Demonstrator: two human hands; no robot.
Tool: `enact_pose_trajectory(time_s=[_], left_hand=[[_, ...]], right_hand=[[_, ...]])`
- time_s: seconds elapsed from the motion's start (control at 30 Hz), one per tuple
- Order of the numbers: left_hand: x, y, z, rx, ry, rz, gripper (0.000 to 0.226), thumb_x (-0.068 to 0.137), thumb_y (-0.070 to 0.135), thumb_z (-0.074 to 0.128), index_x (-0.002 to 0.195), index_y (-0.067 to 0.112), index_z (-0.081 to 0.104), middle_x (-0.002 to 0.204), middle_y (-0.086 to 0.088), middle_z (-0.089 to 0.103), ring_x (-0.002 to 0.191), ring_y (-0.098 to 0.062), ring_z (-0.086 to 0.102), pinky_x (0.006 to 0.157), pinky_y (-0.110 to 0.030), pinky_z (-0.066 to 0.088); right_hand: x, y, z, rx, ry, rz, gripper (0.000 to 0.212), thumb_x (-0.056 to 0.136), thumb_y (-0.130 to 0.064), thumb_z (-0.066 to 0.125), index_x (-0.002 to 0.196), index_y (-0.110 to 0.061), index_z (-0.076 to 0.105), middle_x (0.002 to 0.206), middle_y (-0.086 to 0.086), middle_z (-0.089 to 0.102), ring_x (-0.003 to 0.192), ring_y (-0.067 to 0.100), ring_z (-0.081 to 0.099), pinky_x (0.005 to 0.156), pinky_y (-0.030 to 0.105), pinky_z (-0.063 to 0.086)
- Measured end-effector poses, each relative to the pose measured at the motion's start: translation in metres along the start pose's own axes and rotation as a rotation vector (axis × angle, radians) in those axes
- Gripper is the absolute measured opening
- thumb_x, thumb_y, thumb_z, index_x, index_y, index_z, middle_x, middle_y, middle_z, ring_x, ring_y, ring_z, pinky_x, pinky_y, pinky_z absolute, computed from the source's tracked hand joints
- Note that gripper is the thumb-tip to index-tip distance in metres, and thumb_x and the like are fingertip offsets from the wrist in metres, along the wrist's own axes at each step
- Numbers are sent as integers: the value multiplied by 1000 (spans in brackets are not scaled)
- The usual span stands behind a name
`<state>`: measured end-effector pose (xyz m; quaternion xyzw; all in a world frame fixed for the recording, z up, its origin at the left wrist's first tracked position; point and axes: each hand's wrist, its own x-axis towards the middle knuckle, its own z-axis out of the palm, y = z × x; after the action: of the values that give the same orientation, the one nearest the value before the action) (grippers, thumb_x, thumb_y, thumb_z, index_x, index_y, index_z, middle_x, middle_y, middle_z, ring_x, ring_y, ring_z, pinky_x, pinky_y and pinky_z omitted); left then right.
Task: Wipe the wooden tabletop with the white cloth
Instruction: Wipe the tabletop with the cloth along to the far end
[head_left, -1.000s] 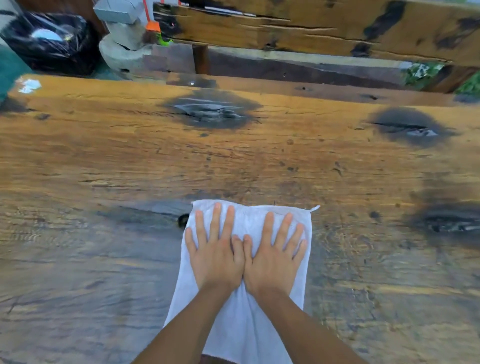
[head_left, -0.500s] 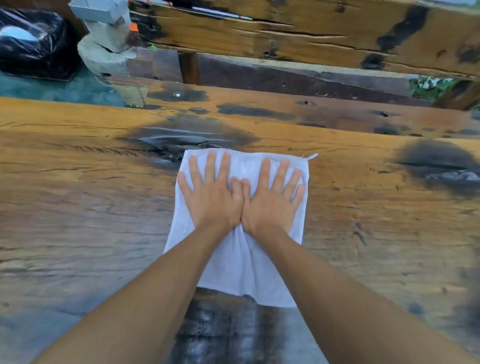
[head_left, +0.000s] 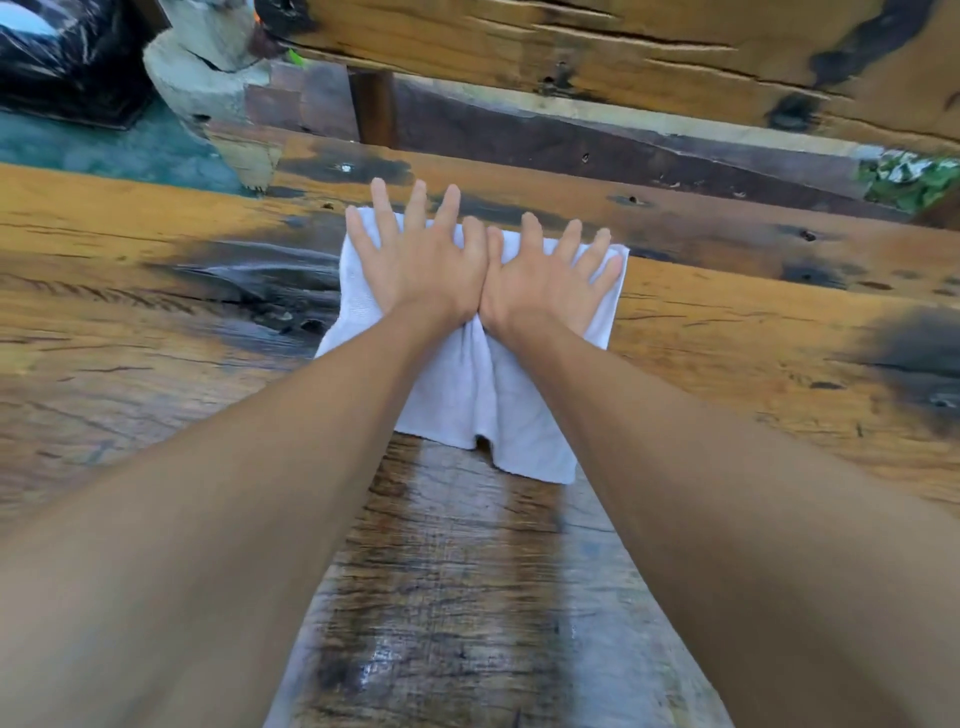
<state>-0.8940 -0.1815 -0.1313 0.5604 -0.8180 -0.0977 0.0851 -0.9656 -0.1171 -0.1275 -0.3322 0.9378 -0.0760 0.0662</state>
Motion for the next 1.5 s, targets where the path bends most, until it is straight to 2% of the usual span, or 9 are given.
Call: enact_pose_trajectory(time_s=[0.13, 0.23, 0.33, 0.47, 0.67, 0.77, 1.0, 1.37, 1.5], left_hand=[[-5, -1, 0, -22, 26, 13, 58, 100, 49, 13, 157, 43, 15, 169, 6, 8, 156, -28, -10, 122, -57, -9], [-15, -1, -3, -38, 43, 22, 61, 99, 49, 11, 159, 39, 13, 170, 3, 7, 156, -28, -8, 123, -55, -7], [-35, -2, -7, -54, 6, 58, 63, 99, 54, 17, 159, 37, 13, 170, 3, 6, 156, -27, -8, 124, -52, -6], [-89, -9, -9, -32, -59, 62, 67, 96, 59, 19, 159, 38, 11, 170, 7, 2, 156, -25, -8, 125, -50, -2], [-177, -18, -18, 11, -104, 95, 65, 99, 60, 21, 159, 39, 6, 170, 8, -2, 156, -24, -11, 125, -49, -3], [-222, -19, -19, 11, -118, 106, 65, 99, 60, 19, 159, 38, 4, 170, 8, -5, 156, -24, -13, 125, -49, -4], [-346, -20, -19, -4, -132, 101, 68, 99, 62, 21, 160, 37, 3, 170, 6, -5, 156, -26, -13, 125, -50, -3], [-588, -26, -34, 13, -205, 96, 70, 97, 61, 15, 160, 35, -2, 169, 5, -10, 155, -25, -17, 125, -50, -1], [-662, -30, -42, -3, -184, 106, 66, 99, 58, 21, 160, 37, 5, 170, 7, -1, 156, -25, -8, 125, -49, 5]], right_hand=[[-2, 1, -3, 22, -4, -28, 68, 100, -66, 9, 160, -37, 18, 170, 12, 8, 155, 40, -9, 123, 58, -8], [-9, 8, -6, -8, -17, -104, 67, 101, -65, 9, 161, -37, 7, 171, 14, -1, 155, 40, -10, 123, 58, -9], [-27, 25, -5, -40, -19, -191, 63, 102, -59, 9, 161, -38, -2, 170, 12, -10, 156, 37, -13, 124, 56, -8], [-66, 58, -2, -40, -46, -263, 62, 101, -60, 9, 159, -43, -5, 170, 7, -14, 156, 32, -15, 124, 53, -10], [-140, 102, -3, -23, -66, -312, 63, 99, -61, 11, 159, -46, -2, 171, 5, -13, 156, 31, -15, 125, 53, -7], [-179, 122, -3, -19, -75, -306, 64, 97, -62, 6, 158, -47, -2, 171, 3, -14, 156, 30, -15, 125, 53, -8], [-287, 183, -4, -26, -81, -317, 60, 100, -59, 11, 158, -48, -1, 171, 2, -13, 156, 28, -15, 125, 51, -8], [-505, 294, -15, -42, -121, -305, 61, 99, -58, 6, 159, -48, 1, 171, 1, -11, 157, 24, -14, 127, 49, -2], [-576, 324, -26, -12, -113, -262, 60, 100, -58, 9, 159, -46, 6, 171, 2, -7, 157, 24, -12, 126, 49, 1]])
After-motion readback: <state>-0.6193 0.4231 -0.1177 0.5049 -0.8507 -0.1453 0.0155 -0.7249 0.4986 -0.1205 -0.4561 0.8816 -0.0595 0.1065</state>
